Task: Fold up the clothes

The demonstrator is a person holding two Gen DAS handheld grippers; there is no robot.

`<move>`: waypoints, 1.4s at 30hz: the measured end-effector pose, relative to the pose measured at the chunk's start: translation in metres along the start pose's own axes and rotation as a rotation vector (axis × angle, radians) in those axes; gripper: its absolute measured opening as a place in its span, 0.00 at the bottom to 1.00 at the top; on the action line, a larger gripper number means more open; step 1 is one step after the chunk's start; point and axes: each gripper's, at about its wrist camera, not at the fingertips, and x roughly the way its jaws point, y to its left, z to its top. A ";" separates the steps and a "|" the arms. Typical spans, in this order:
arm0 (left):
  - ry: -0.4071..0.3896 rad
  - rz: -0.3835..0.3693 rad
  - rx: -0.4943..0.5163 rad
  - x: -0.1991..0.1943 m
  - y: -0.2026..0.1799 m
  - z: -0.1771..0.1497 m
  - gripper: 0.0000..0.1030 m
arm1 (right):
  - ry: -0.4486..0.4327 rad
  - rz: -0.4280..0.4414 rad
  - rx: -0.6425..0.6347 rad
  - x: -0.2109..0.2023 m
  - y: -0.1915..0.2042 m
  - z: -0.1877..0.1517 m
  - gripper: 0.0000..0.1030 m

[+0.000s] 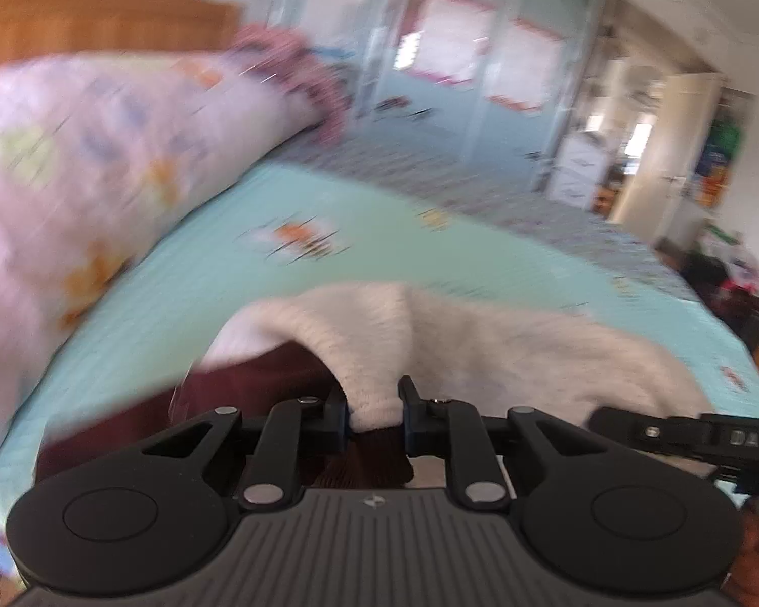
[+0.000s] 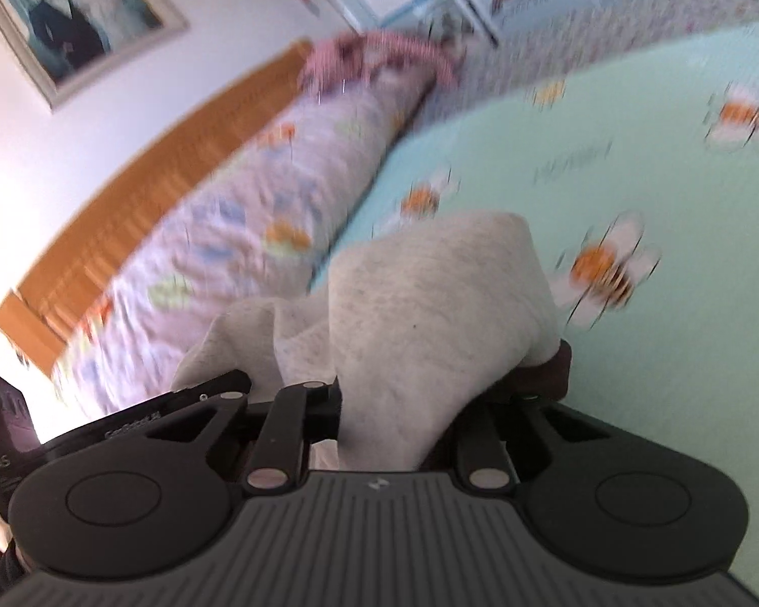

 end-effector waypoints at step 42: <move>0.423 -0.156 0.076 0.097 -0.162 -0.111 0.46 | -0.250 -0.343 0.188 -0.182 -0.210 0.027 0.19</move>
